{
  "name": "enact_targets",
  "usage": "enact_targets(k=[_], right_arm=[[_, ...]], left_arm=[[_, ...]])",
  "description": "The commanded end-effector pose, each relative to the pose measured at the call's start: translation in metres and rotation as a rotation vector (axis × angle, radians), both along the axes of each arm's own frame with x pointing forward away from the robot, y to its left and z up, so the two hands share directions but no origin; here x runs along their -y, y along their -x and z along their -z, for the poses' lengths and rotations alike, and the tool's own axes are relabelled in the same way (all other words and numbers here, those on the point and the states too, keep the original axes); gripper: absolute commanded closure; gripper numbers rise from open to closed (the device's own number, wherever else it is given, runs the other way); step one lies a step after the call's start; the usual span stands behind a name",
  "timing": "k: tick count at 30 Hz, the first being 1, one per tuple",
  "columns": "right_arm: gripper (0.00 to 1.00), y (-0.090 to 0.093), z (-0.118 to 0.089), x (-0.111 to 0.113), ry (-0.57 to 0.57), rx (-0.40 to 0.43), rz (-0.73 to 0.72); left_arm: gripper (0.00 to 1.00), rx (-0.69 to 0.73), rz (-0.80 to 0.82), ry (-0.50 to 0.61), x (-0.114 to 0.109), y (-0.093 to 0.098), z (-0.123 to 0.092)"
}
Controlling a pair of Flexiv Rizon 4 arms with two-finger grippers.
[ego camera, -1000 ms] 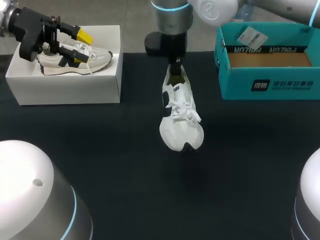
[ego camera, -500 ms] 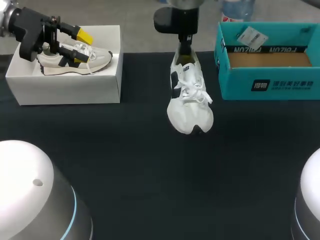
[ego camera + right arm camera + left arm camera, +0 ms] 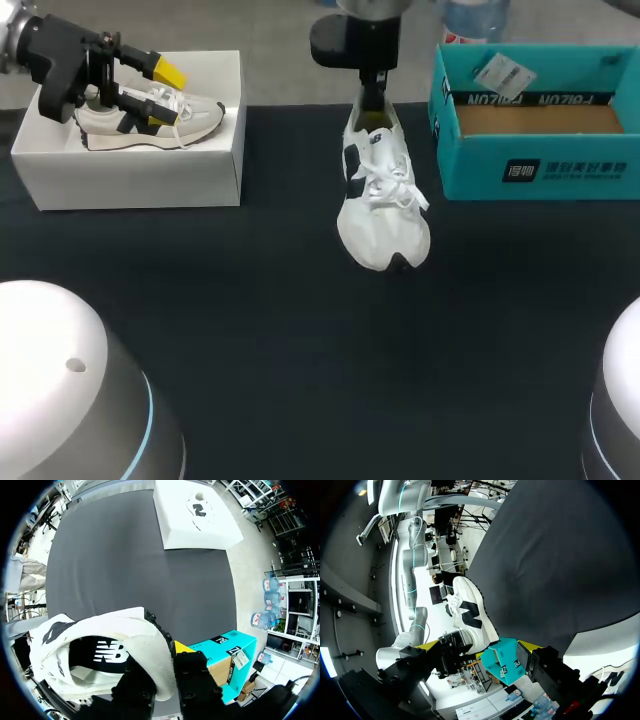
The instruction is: Take the shoe out of the shoebox, open the shoe tongue, remove and reinsert the insole, then place the shoe into the shoebox
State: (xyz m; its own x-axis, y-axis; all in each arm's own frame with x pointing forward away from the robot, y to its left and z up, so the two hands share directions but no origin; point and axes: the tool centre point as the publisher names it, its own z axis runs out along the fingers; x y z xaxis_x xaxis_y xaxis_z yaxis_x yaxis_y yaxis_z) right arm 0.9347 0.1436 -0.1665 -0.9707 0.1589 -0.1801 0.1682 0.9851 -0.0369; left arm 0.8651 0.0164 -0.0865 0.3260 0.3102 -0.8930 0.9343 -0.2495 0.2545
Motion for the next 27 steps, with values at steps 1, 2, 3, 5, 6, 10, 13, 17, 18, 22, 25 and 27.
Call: enact_targets(k=[1, 2, 3, 5, 6, 10, 13, 17, 18, 22, 25, 27], right_arm=[[1.0, 0.0, -0.002, 0.001, -0.001, 0.0, -0.001], [1.0, 0.0, -0.002, 0.001, -0.001, 0.0, -0.001], [1.0, 0.0, -0.002, 0.001, -0.001, 0.0, -0.001], [1.0, 0.002, 0.0, 0.017, -0.016, 0.005, -0.003], [1.0, 0.002, 0.001, 0.024, -0.027, 0.012, -0.002], [1.0, -0.001, 0.002, 0.053, -0.069, 0.026, -0.033], [1.0, -0.007, 0.002, 0.077, -0.046, 0.039, -0.051], [1.0, -0.016, -0.004, 0.109, -0.009, 0.049, -0.057], [1.0, -0.018, -0.005, 0.117, -0.007, 0.057, -0.057], [1.0, -0.025, -0.008, 0.149, 0.012, 0.069, -0.044], [1.0, -0.03, -0.014, 0.17, 0.038, 0.071, -0.033], [1.0, -0.034, -0.017, 0.184, 0.053, 0.074, -0.027]], left_arm=[[0.0, 0.001, 0.001, -0.004, 0.0, 0.0, -0.001], [0.0, 0.001, 0.001, -0.004, 0.0, 0.0, -0.001], [0.0, 0.001, 0.001, -0.004, 0.0, 0.0, -0.001], [0.0, 0.001, 0.001, -0.004, 0.0, 0.0, -0.001], [0.0, 0.001, 0.001, -0.004, 0.0, 0.0, -0.001], [0.0, 0.001, 0.001, -0.004, 0.0, 0.0, -0.001], [0.0, 0.001, 0.001, -0.004, 0.0, 0.0, -0.001], [0.0, 0.001, 0.001, -0.004, 0.0, 0.0, -0.001], [0.0, 0.001, 0.001, -0.004, 0.0, 0.0, -0.001], [0.0, 0.001, 0.001, -0.004, 0.0, 0.0, -0.001], [0.0, 0.001, 0.001, -0.004, 0.0, 0.0, -0.001], [0.0, 0.001, 0.001, -0.004, 0.0, 0.0, -0.001]])
